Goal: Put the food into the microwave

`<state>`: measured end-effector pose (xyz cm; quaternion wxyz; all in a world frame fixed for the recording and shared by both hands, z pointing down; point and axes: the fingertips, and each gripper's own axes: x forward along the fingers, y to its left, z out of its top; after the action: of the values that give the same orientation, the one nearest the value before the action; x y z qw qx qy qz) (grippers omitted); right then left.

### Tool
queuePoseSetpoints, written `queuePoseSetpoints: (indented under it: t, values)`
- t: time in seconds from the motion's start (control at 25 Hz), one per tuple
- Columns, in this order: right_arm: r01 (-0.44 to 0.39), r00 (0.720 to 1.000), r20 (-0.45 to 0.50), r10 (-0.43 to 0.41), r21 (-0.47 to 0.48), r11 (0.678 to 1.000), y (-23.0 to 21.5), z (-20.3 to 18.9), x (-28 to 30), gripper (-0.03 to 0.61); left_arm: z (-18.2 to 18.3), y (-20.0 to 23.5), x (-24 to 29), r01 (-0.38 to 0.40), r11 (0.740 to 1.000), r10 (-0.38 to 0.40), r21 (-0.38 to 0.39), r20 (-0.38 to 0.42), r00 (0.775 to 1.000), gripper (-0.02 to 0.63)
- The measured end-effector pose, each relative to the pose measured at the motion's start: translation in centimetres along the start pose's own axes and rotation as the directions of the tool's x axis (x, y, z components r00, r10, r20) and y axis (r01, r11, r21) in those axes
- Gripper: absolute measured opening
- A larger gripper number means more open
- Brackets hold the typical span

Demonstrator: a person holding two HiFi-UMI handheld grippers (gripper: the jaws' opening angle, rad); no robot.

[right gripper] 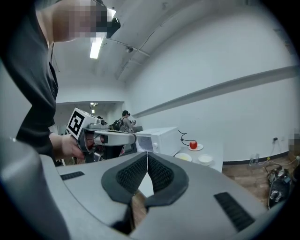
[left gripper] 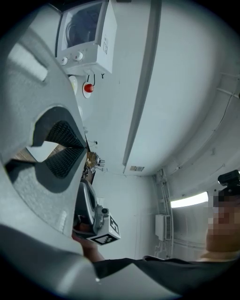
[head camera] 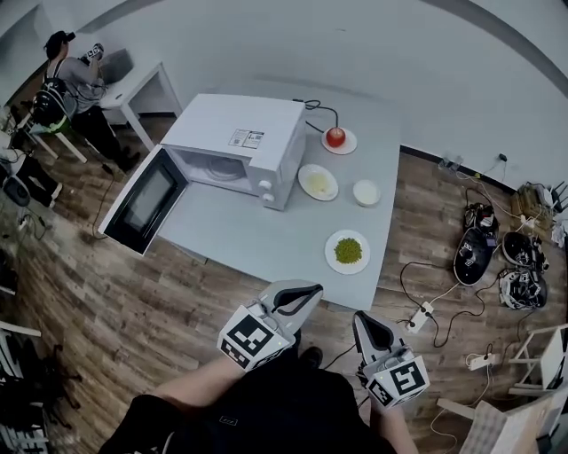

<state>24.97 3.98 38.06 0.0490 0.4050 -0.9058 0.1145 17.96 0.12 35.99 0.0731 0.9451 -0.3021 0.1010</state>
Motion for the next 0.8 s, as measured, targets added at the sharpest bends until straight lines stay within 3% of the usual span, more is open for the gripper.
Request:
queuePoseSetpoints:
  t: [0.16, 0.36, 0.52, 0.8]
  values:
    - [0.032, 0.999, -0.007, -0.032, -0.025, 0.999, -1.4, 0.3, 3.0, 0.015, -1.1, 2.9, 1.7, 0.046, 0.999, -0.045, 0.023, -0.053, 0.998, 0.008]
    - [0.042, 0.998, -0.044, -0.042, 0.002, 0.999, -3.2, -0.7, 5.2, 0.015, -1.8, 6.0, 3.8, 0.023, 0.999, -0.021, 0.028, -0.07, 0.997, 0.008]
    - [0.053, 0.994, -0.099, -0.053, -0.006, 0.999, -5.2, -2.2, 6.8, 0.015, -3.1, 8.4, 5.8, -0.01, 1.0, 0.008, -0.017, -0.097, 0.995, 0.008]
    - [0.062, 0.977, -0.198, -0.074, -0.065, 0.996, -9.6, -6.8, 10.2, 0.015, -7.1, 11.5, 10.4, 0.022, 1.0, -0.02, 0.003, -0.19, 0.982, 0.008]
